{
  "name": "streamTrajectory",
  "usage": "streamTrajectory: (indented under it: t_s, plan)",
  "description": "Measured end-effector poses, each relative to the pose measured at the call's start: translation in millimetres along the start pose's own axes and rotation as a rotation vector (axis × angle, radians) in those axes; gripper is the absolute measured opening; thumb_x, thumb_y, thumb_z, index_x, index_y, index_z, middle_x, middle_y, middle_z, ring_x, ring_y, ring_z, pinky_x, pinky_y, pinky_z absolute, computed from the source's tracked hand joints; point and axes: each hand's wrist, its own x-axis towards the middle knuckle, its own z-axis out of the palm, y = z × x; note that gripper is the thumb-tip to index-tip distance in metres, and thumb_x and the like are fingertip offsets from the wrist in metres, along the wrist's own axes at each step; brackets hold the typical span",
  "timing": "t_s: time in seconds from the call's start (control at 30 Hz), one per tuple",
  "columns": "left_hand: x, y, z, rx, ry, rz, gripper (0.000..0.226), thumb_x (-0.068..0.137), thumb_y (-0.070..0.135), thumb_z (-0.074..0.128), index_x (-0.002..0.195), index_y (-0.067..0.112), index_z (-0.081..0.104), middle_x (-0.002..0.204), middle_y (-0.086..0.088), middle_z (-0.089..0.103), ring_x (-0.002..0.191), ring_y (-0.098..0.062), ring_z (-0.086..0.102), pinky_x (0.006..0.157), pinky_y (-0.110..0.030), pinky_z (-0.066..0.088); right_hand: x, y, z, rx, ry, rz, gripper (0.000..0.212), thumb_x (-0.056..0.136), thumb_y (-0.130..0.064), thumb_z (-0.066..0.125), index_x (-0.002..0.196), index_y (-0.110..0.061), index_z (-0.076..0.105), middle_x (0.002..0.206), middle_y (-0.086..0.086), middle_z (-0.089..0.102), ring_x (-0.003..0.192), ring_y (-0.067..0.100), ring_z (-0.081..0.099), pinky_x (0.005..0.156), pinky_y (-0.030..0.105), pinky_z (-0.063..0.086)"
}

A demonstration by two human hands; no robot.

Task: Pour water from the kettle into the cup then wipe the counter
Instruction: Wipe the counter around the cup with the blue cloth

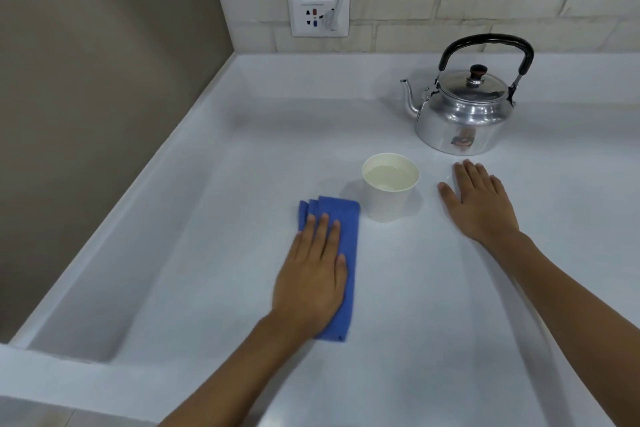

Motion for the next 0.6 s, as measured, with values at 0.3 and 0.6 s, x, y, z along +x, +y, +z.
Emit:
streamTrajectory:
  t_s: [0.3,0.6]
  plan:
    - [-4,-37,-15,0.064,-0.031,-0.144,0.052,0.098,0.028,0.013,0.144,0.007,0.000,0.156,-0.011,-0.004,0.143,-0.023,-0.007,0.116,-0.028,-0.005,-1,-2,-1,-0.011,-0.011,0.018,0.064,0.094,-0.048,0.022,0.146,-0.012,0.014,0.157,0.007,0.012,0.145,0.021,0.006,0.119,0.039,0.006]
    - [-16,37,-12,0.051,-0.065,0.025,0.050,0.088,0.030,0.034,0.128,0.004,0.051,0.135,-0.012,0.051,0.125,-0.025,0.048,0.095,-0.042,0.044,1,-2,-1,-0.008,-0.010,0.019,0.063,0.095,-0.047,0.022,0.146,-0.012,0.014,0.157,0.006,0.012,0.145,0.020,0.006,0.119,0.038,0.006]
